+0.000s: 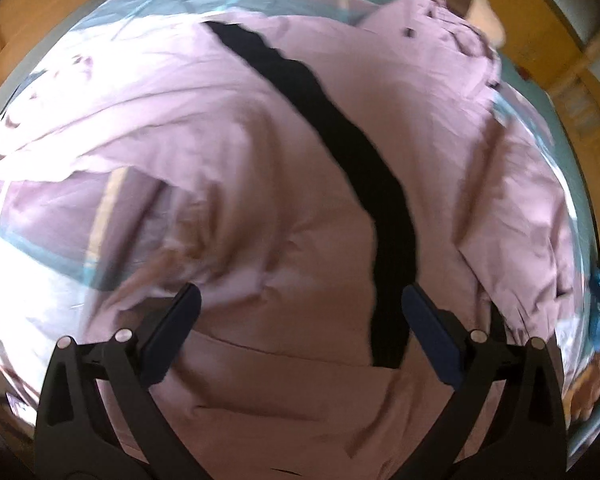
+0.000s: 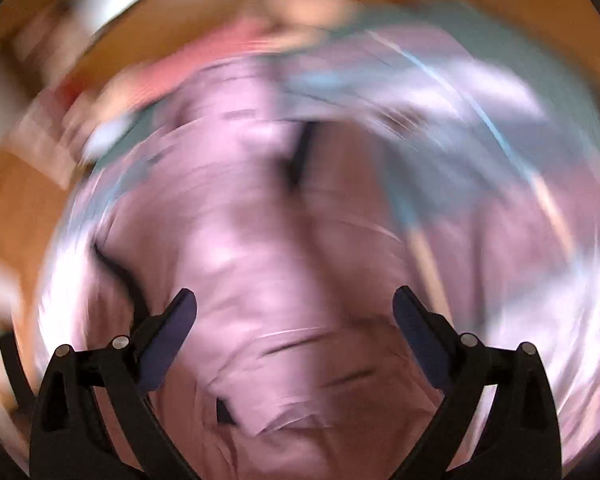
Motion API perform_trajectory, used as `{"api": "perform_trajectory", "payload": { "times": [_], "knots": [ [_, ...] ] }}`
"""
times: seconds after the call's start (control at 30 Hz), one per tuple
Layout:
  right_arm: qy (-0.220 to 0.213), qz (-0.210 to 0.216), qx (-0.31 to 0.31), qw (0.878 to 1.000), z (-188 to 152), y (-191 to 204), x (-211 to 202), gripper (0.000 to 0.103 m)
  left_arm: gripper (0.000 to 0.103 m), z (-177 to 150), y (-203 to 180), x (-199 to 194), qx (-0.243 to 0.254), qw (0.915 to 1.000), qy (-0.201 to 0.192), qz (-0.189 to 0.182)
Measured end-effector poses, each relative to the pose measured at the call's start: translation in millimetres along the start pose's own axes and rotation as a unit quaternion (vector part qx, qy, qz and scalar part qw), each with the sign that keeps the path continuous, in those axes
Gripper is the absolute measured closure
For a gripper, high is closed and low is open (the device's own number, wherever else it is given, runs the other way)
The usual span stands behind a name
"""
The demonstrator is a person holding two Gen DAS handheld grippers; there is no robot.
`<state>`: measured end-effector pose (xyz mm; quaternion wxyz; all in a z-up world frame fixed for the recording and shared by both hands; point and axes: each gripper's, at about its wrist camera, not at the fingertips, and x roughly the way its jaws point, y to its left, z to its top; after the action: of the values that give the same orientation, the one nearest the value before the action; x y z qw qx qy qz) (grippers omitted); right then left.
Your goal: Fold large clothes
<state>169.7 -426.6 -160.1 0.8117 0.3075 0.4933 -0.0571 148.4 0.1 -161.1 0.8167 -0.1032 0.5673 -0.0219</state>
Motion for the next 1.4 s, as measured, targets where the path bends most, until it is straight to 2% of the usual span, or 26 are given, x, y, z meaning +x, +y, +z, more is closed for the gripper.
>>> {"api": "perform_trajectory", "payload": {
  "times": [0.03, 0.1, 0.2, 0.23, 0.27, 0.3, 0.33, 0.43, 0.47, 0.5, 0.53, 0.57, 0.6, 0.63, 0.7, 0.73, 0.87, 1.0, 1.1, 1.17, 1.27, 1.33, 1.4],
  "knots": [
    [0.021, 0.012, 0.024, 0.999, 1.8, -10.7, 7.9, 0.005, 0.002, -1.8, -5.3, 0.2, 0.011, 0.9999, -0.001, -0.002],
    [0.06, 0.04, 0.033, 0.997, 0.2, -14.1, 21.8, 0.005, 0.002, -5.2, -15.5, 2.1, 0.034, 0.9994, 0.001, -0.004],
    [0.107, 0.062, -0.003, 0.992, -8.8, 9.5, 39.3, 0.015, 0.002, -10.7, -28.3, 7.2, 0.057, 0.9984, 0.008, -0.002],
    [0.117, 0.054, -0.016, 0.991, -13.8, 14.5, 39.6, 0.03, 0.002, -12.1, -31.2, 8.8, 0.061, 0.9981, 0.01, 0.0],
    [0.122, 0.042, -0.032, 0.991, -18.6, 25.8, 43.9, 0.044, 0.002, -14.7, -32.6, 9.3, 0.065, 0.9978, 0.01, 0.003],
    [0.12, 0.049, -0.035, 0.991, -21.4, 32.5, 45.1, 0.047, 0.002, -15.5, -35.2, 11.0, 0.07, 0.9975, 0.009, 0.007],
    [0.117, 0.069, -0.039, 0.99, -22.9, 41.5, 43.5, 0.055, 0.002, -15.6, -36.8, 12.1, 0.074, 0.9972, 0.009, 0.011],
    [0.081, 0.153, -0.077, 0.982, -32.4, 77.4, 19.9, 0.059, 0.002, -15.3, -38.0, 13.9, 0.077, 0.9969, 0.009, 0.015],
    [0.064, 0.211, -0.103, 0.97, -35.1, 96.0, 10.6, 0.059, 0.002, -14.6, -37.4, 13.4, 0.074, 0.9971, 0.008, 0.014],
    [0.053, 0.251, -0.125, 0.958, -38.9, 109.9, 3.5, 0.057, 0.002, -15.5, -33.8, 11.0, 0.072, 0.9973, 0.006, 0.013],
    [0.043, 0.278, -0.145, 0.949, -42.5, 121.2, -2.1, 0.044, 0.002, -15.4, -31.0, 9.5, 0.068, 0.9976, 0.004, 0.012],
    [0.037, 0.297, -0.161, 0.941, -44.7, 129.4, -5.9, 0.038, 0.002, -15.7, -29.5, 8.5, 0.064, 0.9979, 0.003, 0.011],
    [0.036, 0.306, -0.18, 0.934, -48.3, 140.2, -6.9, 0.017, 0.002, -14.9, -27.7, 8.6, 0.06, 0.9981, 0.004, 0.011],
    [0.038, 0.302, -0.192, 0.933, -51.0, 146.1, -7.4, 0.001, 0.002, -13.7, -24.8, 9.3, 0.055, 0.9984, 0.006, 0.012],
    [0.046, 0.307, -0.208, 0.928, -52.3, 157.8, -4.2, 0.001, 0.002, -10.6, -20.1, 11.2, 0.041, 0.9989, 0.011, 0.018],
    [0.05, 0.304, -0.204, 0.929, -50.7, 158.6, -2.0, 0.001, 0.002, -10.3, -15.7, 10.8, 0.035, 0.9991, 0.012, 0.019],
    [0.051, 0.272, -0.144, 0.95, -39.5, 127.1, 4.9, 0.001, 0.002, -7.3, -6.0, 8.0, 0.012, 0.9999, 0.008, 0.005],
    [0.041, 0.242, -0.079, 0.966, -29.3, 89.7, 4.5, 0.001, 0.002, -4.1, -10.8, 5.9, 0.016, 0.9999, -0.004, -0.005],
    [0.02, 0.199, -0.062, 0.978, -21.4, 77.9, 6.5, 0.001, 0.002, 7.0, -17.7, -5.3, 0.008, 0.9982, -0.055, -0.019],
    [0.017, 0.168, -0.049, 0.984, -20.1, 72.5, 11.3, 0.001, 0.002, 21.9, -25.5, -4.4, 0.026, 0.9958, -0.083, -0.029],
    [0.042, 0.192, -0.035, 0.98, -22.0, 70.2, 18.8, 0.001, 0.002, 50.3, -25.9, 16.2, 0.032, 0.9967, -0.073, -0.013],
    [0.061, 0.209, -0.036, 0.975, -22.9, 72.6, 23.2, 0.001, 0.002, 60.7, -13.2, 29.8, 0.018, 0.9963, -0.078, -0.032],
    [0.078, 0.204, -0.031, 0.975, -24.4, 74.8, 32.5, 0.001, 0.002, 65.1, 4.6, 42.9, -0.021, 0.997, -0.056, -0.049]
  ]
}}
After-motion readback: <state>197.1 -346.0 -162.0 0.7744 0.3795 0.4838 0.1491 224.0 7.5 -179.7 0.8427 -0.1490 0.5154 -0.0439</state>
